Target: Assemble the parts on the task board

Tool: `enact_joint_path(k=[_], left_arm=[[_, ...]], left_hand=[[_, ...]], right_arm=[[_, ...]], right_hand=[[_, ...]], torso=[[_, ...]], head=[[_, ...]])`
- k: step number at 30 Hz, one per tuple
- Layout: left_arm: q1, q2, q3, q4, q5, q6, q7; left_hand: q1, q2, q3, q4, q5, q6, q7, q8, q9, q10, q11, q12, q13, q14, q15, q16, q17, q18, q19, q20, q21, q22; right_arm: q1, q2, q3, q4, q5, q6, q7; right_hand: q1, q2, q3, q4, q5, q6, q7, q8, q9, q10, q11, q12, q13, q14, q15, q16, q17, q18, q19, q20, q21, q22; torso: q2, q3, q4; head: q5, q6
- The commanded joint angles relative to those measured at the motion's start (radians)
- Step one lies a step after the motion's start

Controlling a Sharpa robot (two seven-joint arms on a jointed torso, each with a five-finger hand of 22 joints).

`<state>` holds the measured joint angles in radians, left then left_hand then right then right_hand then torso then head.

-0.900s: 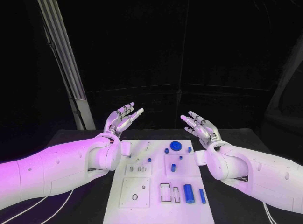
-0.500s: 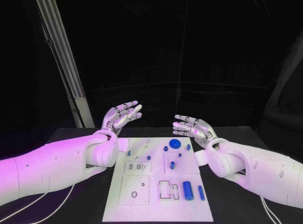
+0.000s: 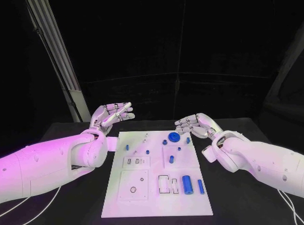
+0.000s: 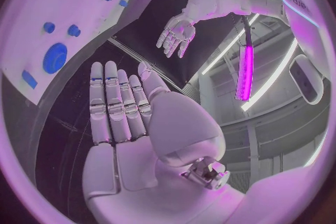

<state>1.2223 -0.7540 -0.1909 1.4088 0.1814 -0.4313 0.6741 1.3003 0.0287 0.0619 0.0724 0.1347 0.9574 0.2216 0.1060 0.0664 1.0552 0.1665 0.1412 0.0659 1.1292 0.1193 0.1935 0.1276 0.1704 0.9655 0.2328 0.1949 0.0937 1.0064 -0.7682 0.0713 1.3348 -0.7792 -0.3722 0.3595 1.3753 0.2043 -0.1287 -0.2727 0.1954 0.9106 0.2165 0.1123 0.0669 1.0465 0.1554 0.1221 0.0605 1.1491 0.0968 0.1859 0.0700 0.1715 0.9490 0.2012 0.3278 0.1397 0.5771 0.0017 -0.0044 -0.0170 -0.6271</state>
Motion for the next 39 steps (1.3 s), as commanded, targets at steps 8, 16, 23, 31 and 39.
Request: enact_joint_path(k=[8,16,23,31,39], left_arm=[[0.002,-0.061,0.001,0.116,-0.036,0.050,0.007],[0.003,-0.075,0.001,0.165,-0.012,0.060,-0.002],[0.004,-0.071,0.001,0.190,-0.003,0.067,-0.006],[0.004,-0.067,0.001,0.197,-0.002,0.078,-0.008],[0.004,-0.066,0.001,0.201,-0.002,0.084,-0.011]], left_hand=[[0.000,0.006,-0.001,-0.012,0.001,0.020,-0.002,-0.008,-0.001,0.025,-0.006,-0.009,0.001,0.025,-0.007,-0.007,0.011,0.014,0.027,-0.006,-0.006,-0.004],[-0.005,0.004,-0.004,-0.014,0.001,0.020,-0.002,-0.014,-0.002,0.025,-0.005,-0.019,0.000,0.017,-0.005,-0.019,0.012,0.013,0.026,-0.005,-0.015,-0.009],[-0.007,0.005,-0.005,-0.016,0.001,0.019,-0.001,-0.018,-0.002,0.024,-0.004,-0.025,0.000,0.014,-0.003,-0.026,0.013,0.013,0.025,-0.004,-0.021,-0.013],[-0.007,0.006,-0.006,-0.017,0.001,0.019,-0.001,-0.020,-0.002,0.022,-0.003,-0.028,-0.001,0.012,-0.002,-0.030,0.013,0.012,0.024,-0.003,-0.024,-0.015],[-0.008,0.005,-0.008,-0.022,0.001,0.014,0.006,-0.027,-0.003,0.016,0.002,-0.039,-0.001,0.005,0.002,-0.041,0.014,0.012,0.021,0.000,-0.034,-0.020]], right_arm=[[0.035,0.009,0.012,0.001,-0.484,0.044,-0.217],[0.068,0.030,0.013,0.010,-0.701,0.034,-0.324],[0.101,0.053,0.013,0.018,-0.821,0.073,-0.390],[0.114,0.073,0.013,0.017,-0.882,0.108,-0.426],[0.117,0.087,0.014,0.012,-0.915,0.170,-0.437]], right_hand=[[0.037,-0.032,-0.001,-0.018,0.024,0.104,-0.037,-0.028,-0.001,0.154,-0.056,-0.054,0.003,0.330,-0.090,0.095,0.076,0.009,0.228,-0.102,0.252,0.124],[0.028,-0.038,0.009,-0.018,0.017,0.107,-0.040,-0.048,-0.002,0.140,-0.057,-0.060,0.003,0.361,-0.099,0.228,0.182,0.010,0.223,-0.110,0.394,0.211],[0.008,-0.045,0.017,-0.018,0.012,0.096,-0.040,-0.049,-0.002,0.106,-0.056,-0.060,0.002,0.356,-0.097,0.391,0.284,0.011,0.221,-0.106,0.502,0.277],[-0.007,-0.049,0.022,-0.017,0.005,0.079,-0.041,-0.049,-0.002,0.074,-0.052,-0.060,0.003,0.344,-0.093,0.491,0.345,0.005,0.226,-0.100,0.598,0.361],[-0.015,-0.057,0.027,-0.016,0.005,0.070,-0.045,-0.048,-0.001,0.059,-0.053,-0.059,0.003,0.328,-0.092,0.574,0.400,-0.011,0.253,-0.097,0.707,0.491]], torso=[[0.060,0.0029,0.0043],[0.094,0.0042,0.0154],[0.120,0.0000,0.0218],[0.139,-0.0002,0.0288],[0.148,-0.0023,0.0355]], head=[[-0.021,0.010],[-0.035,0.026],[-0.047,0.031],[-0.057,0.038],[-0.061,0.033]])
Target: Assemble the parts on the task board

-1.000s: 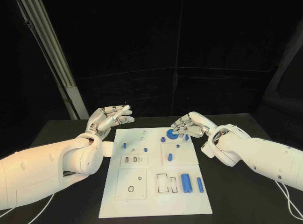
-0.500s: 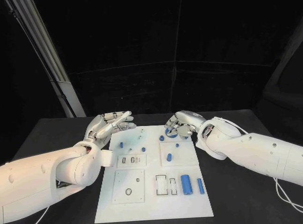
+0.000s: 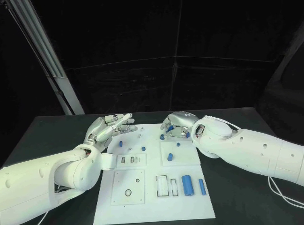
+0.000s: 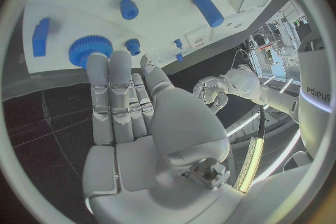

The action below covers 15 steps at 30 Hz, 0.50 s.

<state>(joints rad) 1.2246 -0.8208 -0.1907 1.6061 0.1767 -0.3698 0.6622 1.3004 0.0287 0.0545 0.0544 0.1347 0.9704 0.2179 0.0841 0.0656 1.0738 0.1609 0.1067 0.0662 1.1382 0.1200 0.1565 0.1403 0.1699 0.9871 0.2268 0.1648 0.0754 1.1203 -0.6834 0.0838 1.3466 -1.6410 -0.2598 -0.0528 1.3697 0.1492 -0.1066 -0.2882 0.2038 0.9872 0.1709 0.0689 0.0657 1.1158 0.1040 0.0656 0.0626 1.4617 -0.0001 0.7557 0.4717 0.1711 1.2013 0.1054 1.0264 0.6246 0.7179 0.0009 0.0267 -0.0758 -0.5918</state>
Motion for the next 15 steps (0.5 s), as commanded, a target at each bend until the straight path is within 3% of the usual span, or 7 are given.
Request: enact_joint_path(k=[1,5,15], left_arm=[[0.002,0.001,0.001,0.004,0.003,0.024,0.000],[0.002,0.001,0.001,0.005,0.003,0.029,0.000],[0.003,-0.001,0.001,0.003,0.003,0.031,-0.002]], left_hand=[[-0.009,0.005,-0.001,-0.005,0.001,-0.001,0.011,-0.007,-0.002,-0.004,0.009,-0.006,-0.002,-0.005,0.002,-0.006,0.001,0.012,-0.001,0.007,-0.006,-0.002],[-0.009,0.005,-0.002,-0.007,0.001,-0.003,0.013,-0.009,-0.002,-0.006,0.011,-0.008,-0.002,-0.007,0.004,-0.009,0.002,0.012,-0.002,0.008,-0.009,-0.004],[-0.009,0.005,-0.002,-0.008,0.001,-0.004,0.014,-0.010,-0.002,-0.007,0.012,-0.009,-0.002,-0.008,0.004,-0.011,0.002,0.012,-0.002,0.009,-0.010,-0.004]], right_arm=[[0.003,0.005,0.001,-0.001,-0.059,0.063,-0.026],[0.004,0.010,0.001,-0.003,-0.073,0.083,-0.029],[0.004,0.019,0.001,-0.008,-0.080,0.104,-0.026]], right_hand=[[-0.010,-0.003,0.005,0.000,-0.002,-0.006,0.000,-0.004,0.000,-0.013,0.000,-0.003,0.001,0.014,0.005,0.012,0.006,-0.011,0.001,0.000,0.013,0.013],[-0.010,-0.004,0.007,0.000,0.003,-0.004,-0.001,-0.003,0.000,-0.018,0.000,-0.002,0.001,0.012,0.006,0.037,0.030,-0.013,0.000,0.001,0.027,0.028],[-0.008,0.013,0.028,-0.001,0.009,0.008,-0.005,-0.002,0.001,0.000,-0.005,0.003,0.002,0.015,0.003,0.114,0.106,-0.022,0.017,0.000,0.080,0.098]], torso=[[0.010,-0.0020,0.0057],[0.013,-0.0031,0.0099],[0.018,-0.0042,0.0112]], head=[[-0.003,-0.001],[-0.006,-0.002],[-0.008,-0.001]])
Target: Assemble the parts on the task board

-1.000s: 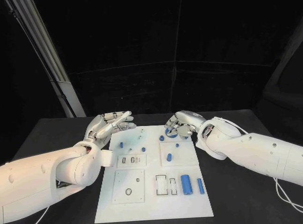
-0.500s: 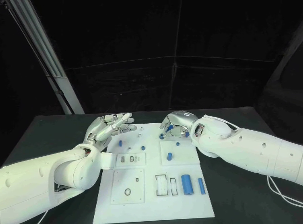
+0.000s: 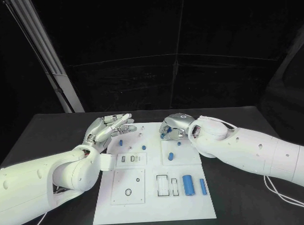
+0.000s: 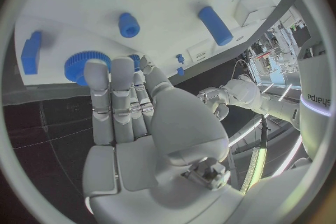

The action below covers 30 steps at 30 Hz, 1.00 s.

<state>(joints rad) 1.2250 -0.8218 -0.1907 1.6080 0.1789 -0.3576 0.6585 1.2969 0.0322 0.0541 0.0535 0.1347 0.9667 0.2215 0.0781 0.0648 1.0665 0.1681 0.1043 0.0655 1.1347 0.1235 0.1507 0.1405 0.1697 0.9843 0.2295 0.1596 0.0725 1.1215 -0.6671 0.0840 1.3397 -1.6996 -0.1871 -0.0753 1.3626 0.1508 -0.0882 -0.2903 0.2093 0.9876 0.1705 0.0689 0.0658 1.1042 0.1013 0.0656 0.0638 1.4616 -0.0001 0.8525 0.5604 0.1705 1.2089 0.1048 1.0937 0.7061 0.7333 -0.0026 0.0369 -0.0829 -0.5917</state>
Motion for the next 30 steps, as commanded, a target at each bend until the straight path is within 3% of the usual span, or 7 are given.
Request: enact_joint_path(k=[1,8,15,30], left_arm=[[0.002,0.000,0.001,0.000,0.001,0.019,0.002],[0.003,0.002,0.001,-0.001,0.001,0.024,0.000],[0.003,0.004,0.001,-0.003,0.001,0.029,-0.004],[0.004,0.000,0.001,-0.004,0.001,0.032,-0.005]], left_hand=[[-0.006,0.002,-0.002,-0.007,0.001,0.000,0.010,-0.004,-0.001,0.000,0.004,-0.006,-0.001,-0.005,0.001,-0.005,0.002,0.012,0.000,0.006,-0.005,-0.002],[-0.005,0.002,-0.001,-0.008,0.001,0.000,0.010,-0.004,-0.001,0.000,0.005,-0.007,-0.001,-0.005,0.001,-0.005,0.002,0.012,0.000,0.006,-0.006,-0.002],[-0.005,0.004,-0.001,-0.008,0.001,0.000,0.010,-0.004,-0.001,0.000,0.005,-0.007,-0.001,-0.005,0.001,-0.006,0.002,0.012,0.000,0.006,-0.007,-0.002],[-0.004,0.009,0.002,-0.009,0.002,0.000,0.010,-0.005,0.000,0.000,0.005,-0.007,-0.001,-0.005,0.001,-0.008,0.003,0.013,0.000,0.007,-0.009,-0.003]], right_arm=[[0.003,0.003,0.001,-0.001,-0.022,0.033,-0.003],[0.003,0.008,0.001,-0.005,-0.022,0.033,0.001],[0.003,0.014,0.001,-0.014,-0.025,0.024,-0.011],[0.004,0.031,0.001,-0.016,-0.068,0.029,-0.065]], right_hand=[[-0.001,0.014,0.012,0.001,0.002,0.010,-0.005,-0.001,0.001,0.014,-0.002,0.003,0.001,0.016,0.003,0.026,0.026,-0.023,0.012,0.001,0.019,0.025],[-0.001,0.047,0.060,0.001,-0.040,0.036,-0.010,0.001,0.002,0.038,-0.008,0.003,0.000,0.020,0.000,0.109,0.108,-0.034,0.034,-0.002,0.079,0.104],[-0.005,0.058,0.103,0.000,-0.067,0.050,-0.009,0.000,0.001,0.052,-0.010,0.001,0.000,0.015,-0.001,0.147,0.140,-0.038,0.037,-0.003,0.105,0.136],[-0.039,-0.006,0.251,0.003,-0.085,0.063,-0.008,-0.004,0.000,0.063,-0.010,-0.001,0.000,-0.001,0.001,0.202,0.169,-0.042,0.026,0.001,0.149,0.178]], torso=[[0.003,-0.0004,0.0003],[0.004,0.0014,-0.0005],[0.005,0.0014,0.0017],[0.005,0.0028,0.0007]], head=[[0.000,-0.003],[0.000,-0.008],[-0.002,-0.007],[-0.002,-0.003]])
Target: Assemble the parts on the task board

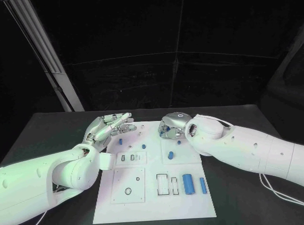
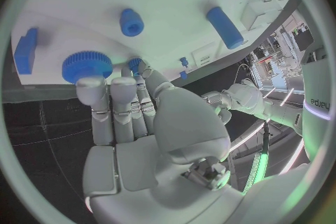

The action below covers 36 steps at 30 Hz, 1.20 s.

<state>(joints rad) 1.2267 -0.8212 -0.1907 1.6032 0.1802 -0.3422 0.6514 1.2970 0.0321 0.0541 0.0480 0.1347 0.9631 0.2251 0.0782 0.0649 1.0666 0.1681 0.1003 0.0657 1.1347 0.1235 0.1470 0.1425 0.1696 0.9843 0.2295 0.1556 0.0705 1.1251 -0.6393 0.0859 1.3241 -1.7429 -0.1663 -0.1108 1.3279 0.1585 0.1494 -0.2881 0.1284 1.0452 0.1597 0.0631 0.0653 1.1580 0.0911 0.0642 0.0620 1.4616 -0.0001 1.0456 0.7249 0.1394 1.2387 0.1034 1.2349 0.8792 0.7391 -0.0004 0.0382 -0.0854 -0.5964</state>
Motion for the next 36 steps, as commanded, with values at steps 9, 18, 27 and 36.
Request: enact_joint_path(k=[9,18,27,36], left_arm=[[0.002,-0.006,0.001,0.006,0.020,0.020,0.000],[0.002,-0.016,0.001,0.017,0.044,0.016,-0.004],[0.002,-0.022,0.001,0.031,0.050,0.015,-0.006],[0.003,-0.027,0.001,0.025,0.051,0.016,-0.003]], left_hand=[[-0.004,0.012,0.003,-0.003,0.002,0.004,0.006,-0.005,0.000,0.000,0.005,-0.004,-0.001,-0.005,0.001,-0.005,0.001,0.013,0.000,0.007,-0.006,-0.001],[-0.004,0.013,0.003,-0.004,0.002,0.004,0.006,-0.005,0.000,-0.001,0.005,-0.004,-0.001,-0.005,0.002,-0.005,0.001,0.013,0.001,0.007,-0.007,-0.001],[-0.004,0.013,0.003,-0.004,0.002,0.004,0.006,-0.005,0.000,-0.001,0.005,-0.004,-0.001,-0.005,0.002,-0.005,0.001,0.013,0.001,0.007,-0.007,-0.001],[-0.004,0.014,0.004,-0.004,0.002,0.004,0.005,-0.006,0.000,-0.001,0.005,-0.004,-0.001,-0.005,0.002,-0.006,0.002,0.013,0.001,0.007,-0.007,-0.001]], right_arm=[[0.001,0.013,-0.001,0.010,-0.045,-0.098,-0.044],[0.007,0.032,-0.001,0.016,-0.048,-0.183,-0.057],[0.014,0.061,-0.001,-0.005,-0.039,-0.232,-0.049],[0.020,0.099,0.000,-0.059,-0.024,-0.246,-0.016]], right_hand=[[-0.036,-0.046,0.105,0.006,0.014,0.021,0.003,0.005,0.002,0.027,-0.001,0.003,0.003,0.002,0.000,0.048,0.039,-0.016,0.008,0.002,0.039,0.047],[-0.065,-0.081,0.187,0.017,0.019,0.030,0.003,0.005,0.002,0.034,-0.001,0.002,0.003,0.002,0.001,0.077,0.060,-0.021,0.017,0.003,0.062,0.077],[-0.074,-0.095,0.216,0.023,0.020,0.033,0.003,0.005,0.002,0.037,-0.002,0.002,0.003,0.001,0.001,0.082,0.061,-0.021,0.015,0.003,0.066,0.080],[-0.077,-0.108,0.245,0.031,0.021,0.035,0.003,0.005,0.002,0.040,-0.002,0.001,0.003,0.000,0.001,0.088,0.064,-0.022,0.015,0.003,0.070,0.084]], torso=[[0.002,0.0007,0.0013],[0.005,-0.0022,0.0070],[0.014,-0.0070,0.0222],[0.019,-0.0113,0.0347]], head=[[-0.001,0.003],[-0.005,-0.002],[-0.012,0.004],[-0.018,0.009]])
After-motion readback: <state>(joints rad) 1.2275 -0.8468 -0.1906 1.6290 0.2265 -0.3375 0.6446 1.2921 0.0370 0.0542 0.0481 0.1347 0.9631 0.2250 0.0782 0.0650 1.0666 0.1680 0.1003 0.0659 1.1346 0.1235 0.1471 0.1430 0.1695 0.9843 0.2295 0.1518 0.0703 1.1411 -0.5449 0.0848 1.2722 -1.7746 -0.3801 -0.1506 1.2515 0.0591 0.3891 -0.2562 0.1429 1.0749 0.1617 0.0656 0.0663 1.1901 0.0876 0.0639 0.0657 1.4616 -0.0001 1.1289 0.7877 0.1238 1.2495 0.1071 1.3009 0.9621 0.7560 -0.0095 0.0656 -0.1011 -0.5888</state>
